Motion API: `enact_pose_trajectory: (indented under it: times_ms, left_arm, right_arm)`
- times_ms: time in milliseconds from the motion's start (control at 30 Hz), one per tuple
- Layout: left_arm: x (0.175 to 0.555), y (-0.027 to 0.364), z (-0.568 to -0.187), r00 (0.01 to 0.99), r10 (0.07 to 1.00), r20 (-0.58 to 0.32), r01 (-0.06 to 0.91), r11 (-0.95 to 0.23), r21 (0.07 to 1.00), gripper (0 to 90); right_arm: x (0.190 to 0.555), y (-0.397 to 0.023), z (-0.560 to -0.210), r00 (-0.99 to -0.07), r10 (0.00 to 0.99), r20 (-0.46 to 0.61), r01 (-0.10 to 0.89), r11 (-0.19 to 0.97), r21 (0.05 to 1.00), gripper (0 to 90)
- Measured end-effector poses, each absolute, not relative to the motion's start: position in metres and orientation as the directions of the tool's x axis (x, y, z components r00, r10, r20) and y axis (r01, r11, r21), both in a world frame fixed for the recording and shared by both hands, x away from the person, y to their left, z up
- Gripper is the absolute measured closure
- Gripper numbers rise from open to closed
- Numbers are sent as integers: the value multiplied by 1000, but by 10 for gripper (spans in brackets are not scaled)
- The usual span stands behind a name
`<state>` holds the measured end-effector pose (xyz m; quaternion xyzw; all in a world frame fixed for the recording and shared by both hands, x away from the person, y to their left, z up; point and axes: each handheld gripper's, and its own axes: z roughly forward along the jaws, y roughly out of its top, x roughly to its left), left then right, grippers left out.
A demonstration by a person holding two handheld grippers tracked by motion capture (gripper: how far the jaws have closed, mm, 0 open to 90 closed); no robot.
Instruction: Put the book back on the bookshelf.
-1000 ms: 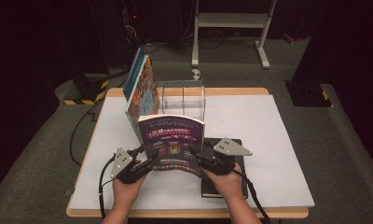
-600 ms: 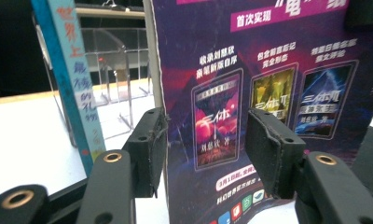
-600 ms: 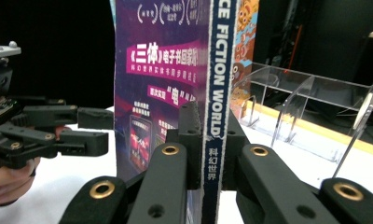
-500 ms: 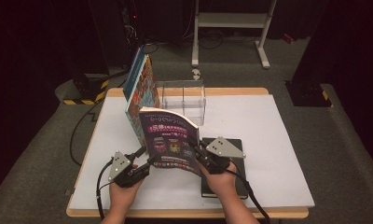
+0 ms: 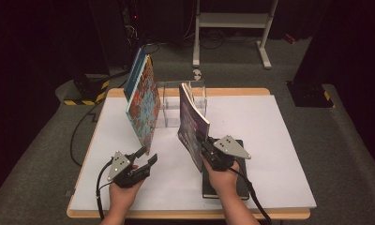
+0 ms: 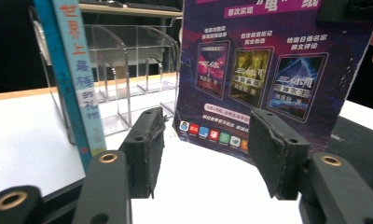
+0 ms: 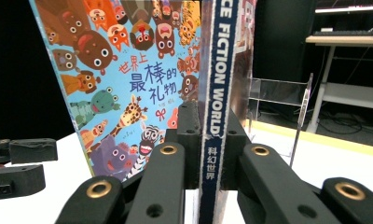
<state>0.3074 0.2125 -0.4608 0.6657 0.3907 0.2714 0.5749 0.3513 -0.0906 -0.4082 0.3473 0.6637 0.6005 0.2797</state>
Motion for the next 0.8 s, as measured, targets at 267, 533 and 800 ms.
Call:
enact_pose_trajectory:
  times_ms: [267, 533, 800]
  left_arm:
    - [306, 202, -457, 579, 811, -89, 210, -43, 977, 414]
    - [304, 185, -445, 628, 769, -120, 209, -18, 978, 351]
    - [310, 144, -417, 693, 708, -136, 193, 0, 981, 245]
  right_arm:
    - [346, -96, -410, -620, 783, 53, 138, 43, 989, 740]
    - [333, -105, -425, -639, 765, 76, 174, 47, 984, 722]
    - [328, -101, -433, -620, 781, 78, 165, 33, 986, 824]
